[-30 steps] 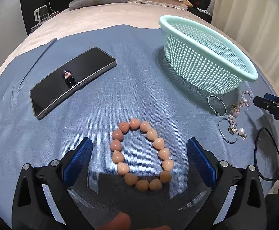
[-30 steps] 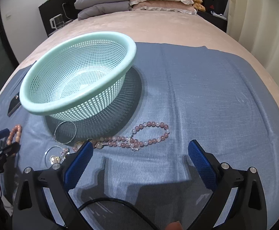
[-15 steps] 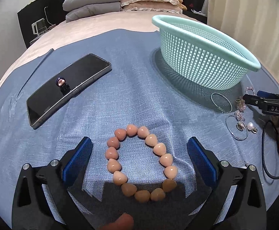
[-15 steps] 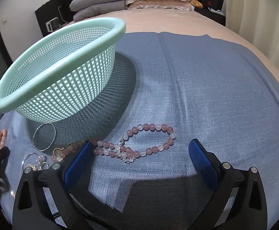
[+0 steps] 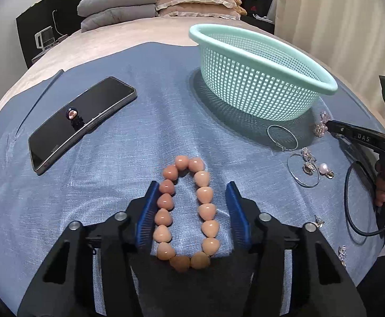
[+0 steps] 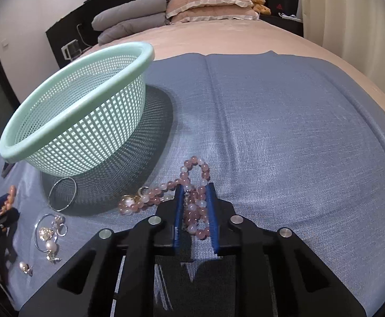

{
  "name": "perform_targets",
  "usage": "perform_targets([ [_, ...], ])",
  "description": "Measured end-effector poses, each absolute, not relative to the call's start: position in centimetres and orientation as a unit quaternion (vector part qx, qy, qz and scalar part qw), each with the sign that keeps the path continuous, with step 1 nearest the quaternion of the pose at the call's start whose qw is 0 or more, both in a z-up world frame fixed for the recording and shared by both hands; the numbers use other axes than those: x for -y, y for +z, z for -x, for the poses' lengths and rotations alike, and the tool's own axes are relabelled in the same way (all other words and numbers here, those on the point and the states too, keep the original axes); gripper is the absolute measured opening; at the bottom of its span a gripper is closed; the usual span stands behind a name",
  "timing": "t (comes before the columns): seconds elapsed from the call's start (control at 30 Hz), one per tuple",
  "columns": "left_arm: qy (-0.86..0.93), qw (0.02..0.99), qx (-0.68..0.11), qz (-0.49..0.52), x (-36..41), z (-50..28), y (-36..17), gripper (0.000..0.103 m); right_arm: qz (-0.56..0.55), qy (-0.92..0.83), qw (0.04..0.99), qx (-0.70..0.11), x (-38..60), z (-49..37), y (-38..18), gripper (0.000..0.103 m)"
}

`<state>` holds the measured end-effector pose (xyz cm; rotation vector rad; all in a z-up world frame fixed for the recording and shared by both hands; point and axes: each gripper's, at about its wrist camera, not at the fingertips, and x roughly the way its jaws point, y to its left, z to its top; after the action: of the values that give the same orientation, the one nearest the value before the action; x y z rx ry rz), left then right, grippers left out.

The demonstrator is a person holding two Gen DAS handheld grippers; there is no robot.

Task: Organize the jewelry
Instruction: 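Close left tool on the peach bracelet while right tool closes on the pink necklace, then lift and carry both held bead strands over the mint-green basket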

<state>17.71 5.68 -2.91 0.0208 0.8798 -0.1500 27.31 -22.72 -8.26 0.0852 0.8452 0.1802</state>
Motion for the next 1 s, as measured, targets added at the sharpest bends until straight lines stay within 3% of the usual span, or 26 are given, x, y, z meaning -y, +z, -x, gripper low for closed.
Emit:
perform_targets([
  [0.07,-0.075,0.9,-0.429,0.005,-5.6,-17.8,-2.7,0.036,-0.037,0.095,0.906,-0.41,22.5,-27.2,-8.1,0.012],
  [0.1,-0.078,0.9,-0.428,0.019,-5.7,-17.7,-2.5,0.022,-0.034,0.101,0.905,-0.412,22.5,-27.0,-8.1,0.011],
  [0.17,-0.076,0.899,-0.43,0.028,-5.7,-17.7,-2.3,0.019,-0.036,0.12,0.899,-0.42,22.4,-26.5,-7.9,0.011],
  [0.2,-0.076,0.9,-0.43,0.017,-5.3,-17.6,-2.2,0.012,-0.046,0.135,0.893,-0.426,22.3,-26.3,-7.8,0.011],
  [0.57,-0.091,0.911,-0.4,-0.03,-3.3,-14.4,2.9,0.012,-0.015,0.17,0.907,-0.386,21.1,-21.5,-1.0,0.011],
  [1.0,-0.107,0.93,-0.344,-0.069,-2.0,-12.1,10.7,0.012,0.01,0.18,0.942,-0.284,21.3,-18.4,9.7,0.011],
])
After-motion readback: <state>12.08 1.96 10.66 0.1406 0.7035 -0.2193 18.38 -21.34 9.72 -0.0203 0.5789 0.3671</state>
